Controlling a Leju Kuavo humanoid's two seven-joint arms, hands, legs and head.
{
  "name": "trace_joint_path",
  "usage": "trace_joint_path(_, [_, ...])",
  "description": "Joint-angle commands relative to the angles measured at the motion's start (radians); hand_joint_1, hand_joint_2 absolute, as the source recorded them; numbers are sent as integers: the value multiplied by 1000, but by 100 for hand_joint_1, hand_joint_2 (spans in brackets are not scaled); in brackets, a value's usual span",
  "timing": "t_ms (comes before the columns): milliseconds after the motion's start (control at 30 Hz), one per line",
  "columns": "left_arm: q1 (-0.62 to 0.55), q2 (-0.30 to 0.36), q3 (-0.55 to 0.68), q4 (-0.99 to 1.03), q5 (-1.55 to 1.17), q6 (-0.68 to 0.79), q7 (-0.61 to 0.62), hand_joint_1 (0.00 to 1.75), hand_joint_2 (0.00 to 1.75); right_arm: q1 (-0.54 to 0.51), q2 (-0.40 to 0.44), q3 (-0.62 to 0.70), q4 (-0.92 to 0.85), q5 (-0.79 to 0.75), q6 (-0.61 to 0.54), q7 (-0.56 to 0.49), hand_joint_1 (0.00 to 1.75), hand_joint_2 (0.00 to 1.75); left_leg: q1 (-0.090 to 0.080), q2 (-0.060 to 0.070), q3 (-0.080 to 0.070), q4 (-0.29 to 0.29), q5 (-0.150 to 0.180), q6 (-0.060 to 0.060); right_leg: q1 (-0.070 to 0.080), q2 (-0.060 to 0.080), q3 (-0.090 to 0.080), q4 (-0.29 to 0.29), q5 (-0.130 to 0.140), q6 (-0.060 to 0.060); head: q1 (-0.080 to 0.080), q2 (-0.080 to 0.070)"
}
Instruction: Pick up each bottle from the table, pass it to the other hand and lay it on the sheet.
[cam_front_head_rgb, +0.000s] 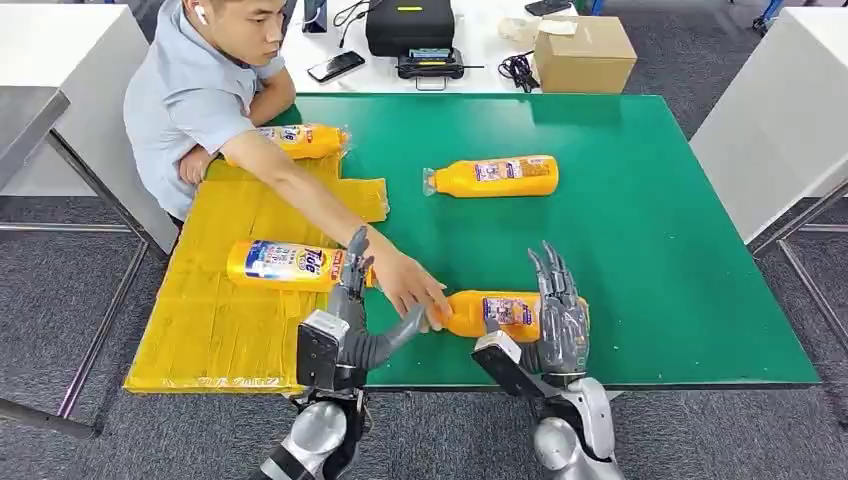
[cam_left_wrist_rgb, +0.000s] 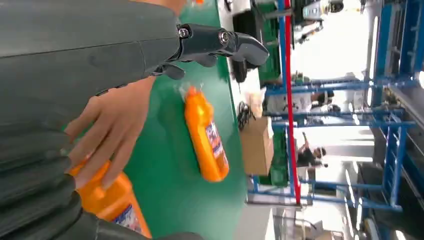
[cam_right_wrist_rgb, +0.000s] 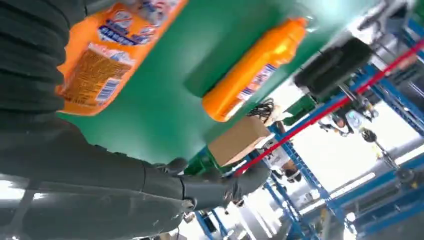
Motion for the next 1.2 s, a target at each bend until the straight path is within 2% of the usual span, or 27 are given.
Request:
trace_joint_path(33, [-8, 66, -56, -12, 11, -5, 10, 0, 175, -43, -53, 37, 98, 1, 3, 8, 0, 175, 1, 3, 5, -1, -1, -2, 1, 3, 4, -1, -1, -2, -1, 0])
trace_joint_path(100, [-8, 66, -56, -12, 11, -5, 10, 0, 175, -43, -53, 37, 98, 1, 3, 8, 0, 175, 1, 3, 5, -1, -2, -2, 2, 2, 4, -1, -1, -2, -1, 0])
trace_joint_path(200, [5, 75, -53, -30, 50, -46, 41, 0, 175, -57, -102, 69, 128, 95, 53, 78, 0, 175, 1, 3, 6, -1, -2, -2, 2, 2, 6, -1, -1, -3, -1, 0])
trace_joint_path(267, [9, 81, -58, -49, 53, -60, 43, 0, 175, -72, -132, 79, 165, 170, 47, 110, 0, 175, 2, 4, 7, -1, -3, -2, 2, 3, 6, -2, -1, -3, 0, 0])
trace_joint_path(367, [15, 85, -70, -78, 3, -40, 35, 0, 175, -100, -152, 77, 198, 285, 7, 158, 0, 175, 1, 3, 5, -1, -1, -1, 1, 2, 5, -2, 0, -2, 0, 0])
trace_joint_path(433, [18, 95, -79, -93, -13, -54, 60, 0, 175, -119, -173, 84, 205, 426, -34, 221, 0, 175, 1, 3, 4, -1, -1, -1, 1, 2, 4, -1, 0, -2, 0, 0])
trace_joint_path(500, [23, 98, -74, -97, -20, -64, 66, 0, 175, -142, -181, 87, 219, 473, -40, 245, 0, 175, 1, 4, 5, -1, -2, -2, 1, 3, 4, -1, 0, -2, 0, 0])
trace_joint_path(633, [32, 100, -58, -96, -20, -86, 78, 0, 175, -165, -186, 88, 259, 419, 49, 246, 0, 175, 0, 5, 5, -1, -2, -2, 1, 4, 4, -1, 0, -2, -1, 0])
trace_joint_path(767, [31, 99, -61, -95, -43, -91, 96, 0, 175, -172, -203, 105, 303, 425, 92, 261, 0, 175, 1, 3, 6, -1, -2, -2, 2, 2, 5, -1, -1, -3, -1, 0])
trace_joint_path(933, [27, 98, -69, -81, -36, -121, 120, 0, 175, -229, -243, 125, 371, 455, 145, 295, 0, 175, 1, 4, 6, -1, -2, -2, 1, 3, 6, -2, -1, -2, -1, 0])
trace_joint_path(1033, [30, 104, -70, -79, -34, -139, 147, 0, 175, -235, -262, 140, 366, 447, 196, 302, 0, 175, 0, 2, 3, -1, 0, -1, 0, 2, 2, -1, 0, -1, 0, 0])
trace_joint_path(1200, [37, 103, -88, -88, -66, -152, 178, 0, 175, -228, -286, 154, 360, 404, 261, 297, 0, 175, 0, 3, 6, -1, -2, -2, 1, 2, 5, -1, -1, -2, 0, 0])
